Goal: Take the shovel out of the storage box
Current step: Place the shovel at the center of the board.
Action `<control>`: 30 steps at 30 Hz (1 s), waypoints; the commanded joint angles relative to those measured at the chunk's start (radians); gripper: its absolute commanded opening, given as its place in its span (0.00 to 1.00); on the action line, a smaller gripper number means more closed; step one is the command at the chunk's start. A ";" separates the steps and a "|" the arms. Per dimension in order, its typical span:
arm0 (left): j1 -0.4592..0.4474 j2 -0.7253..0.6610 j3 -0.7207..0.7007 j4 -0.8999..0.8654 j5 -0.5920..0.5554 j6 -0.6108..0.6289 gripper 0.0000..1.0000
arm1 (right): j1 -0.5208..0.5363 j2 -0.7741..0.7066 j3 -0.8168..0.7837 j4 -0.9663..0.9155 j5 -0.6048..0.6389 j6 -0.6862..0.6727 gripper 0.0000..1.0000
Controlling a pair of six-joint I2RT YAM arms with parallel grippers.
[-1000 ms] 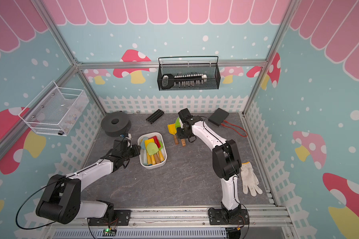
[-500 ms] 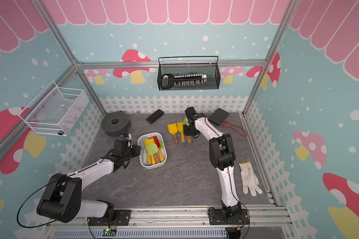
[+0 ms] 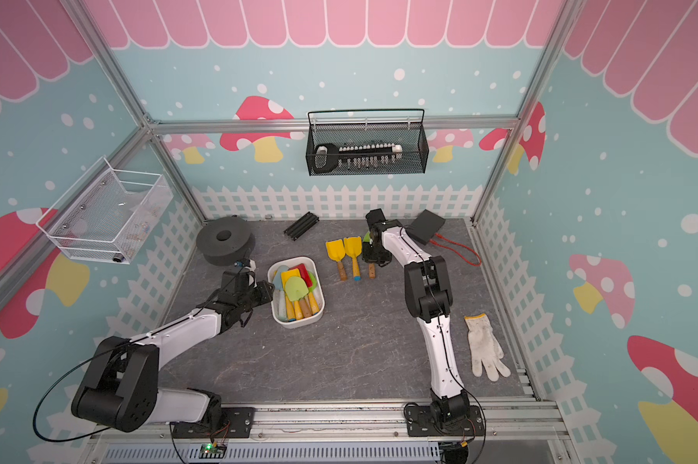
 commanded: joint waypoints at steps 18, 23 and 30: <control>-0.001 0.004 0.025 -0.020 -0.022 0.016 0.31 | -0.012 0.123 0.137 -0.030 0.027 0.040 0.27; 0.000 0.001 0.024 -0.021 -0.024 0.018 0.31 | -0.012 0.127 0.142 -0.030 0.029 0.041 0.28; -0.001 0.000 0.023 -0.022 -0.024 0.018 0.31 | -0.013 0.110 0.145 -0.031 0.036 0.039 0.37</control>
